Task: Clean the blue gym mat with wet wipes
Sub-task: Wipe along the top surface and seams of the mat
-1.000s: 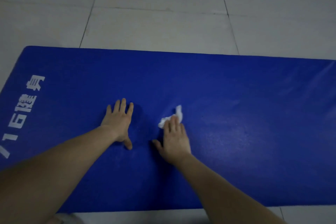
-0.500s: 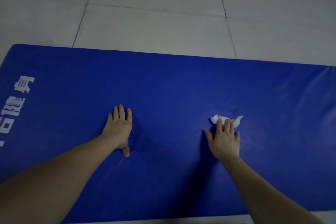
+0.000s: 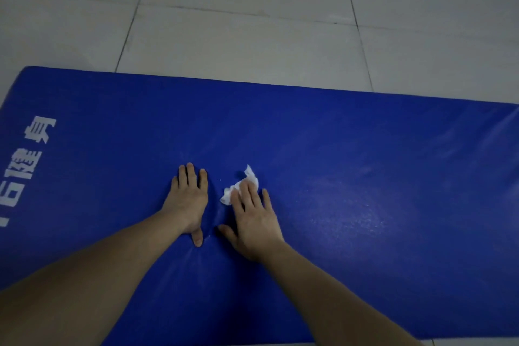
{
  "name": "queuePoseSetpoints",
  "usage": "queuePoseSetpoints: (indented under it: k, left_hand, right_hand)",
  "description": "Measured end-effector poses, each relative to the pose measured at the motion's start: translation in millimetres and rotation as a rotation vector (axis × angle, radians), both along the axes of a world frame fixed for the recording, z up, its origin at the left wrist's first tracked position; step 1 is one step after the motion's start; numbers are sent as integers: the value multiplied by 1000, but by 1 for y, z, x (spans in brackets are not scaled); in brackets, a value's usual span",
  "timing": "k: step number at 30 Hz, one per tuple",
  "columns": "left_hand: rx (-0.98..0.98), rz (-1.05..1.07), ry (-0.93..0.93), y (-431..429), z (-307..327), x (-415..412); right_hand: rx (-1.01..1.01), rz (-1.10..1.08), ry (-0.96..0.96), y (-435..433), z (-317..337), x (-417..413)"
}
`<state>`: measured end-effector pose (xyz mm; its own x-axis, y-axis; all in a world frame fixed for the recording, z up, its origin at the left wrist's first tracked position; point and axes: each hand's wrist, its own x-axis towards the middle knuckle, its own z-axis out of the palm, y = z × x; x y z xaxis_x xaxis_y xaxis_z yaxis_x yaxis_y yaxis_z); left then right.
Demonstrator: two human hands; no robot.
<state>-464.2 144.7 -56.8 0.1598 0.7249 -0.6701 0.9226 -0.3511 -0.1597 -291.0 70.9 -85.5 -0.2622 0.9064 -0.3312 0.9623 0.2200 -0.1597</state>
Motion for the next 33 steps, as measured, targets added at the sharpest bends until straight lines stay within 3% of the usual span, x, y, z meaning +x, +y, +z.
queuePoseSetpoints:
  k: [4, 11, 15, 25, 29, 33]
  left_hand:
    - [-16, 7, -17, 0, 2, 0]
    - [-26, 13, -25, 0, 6, 0]
    - [-23, 15, -26, 0, 4, 0]
    - [-14, 15, -12, 0, -2, -1]
    - [-9, 13, -20, -1, 0, -1]
    - [-13, 23, -34, -1, 0, -2]
  right_hand:
    - [72, 4, -58, 2, -2, 53]
    - [36, -560, -217, -7, -1, 184]
    - [14, -715, -110, 11, 1, 154]
    - [29, -159, 18, 29, -4, -5]
    - [91, -13, -25, 30, -9, 33]
    - [115, -207, -160, 33, -11, 113]
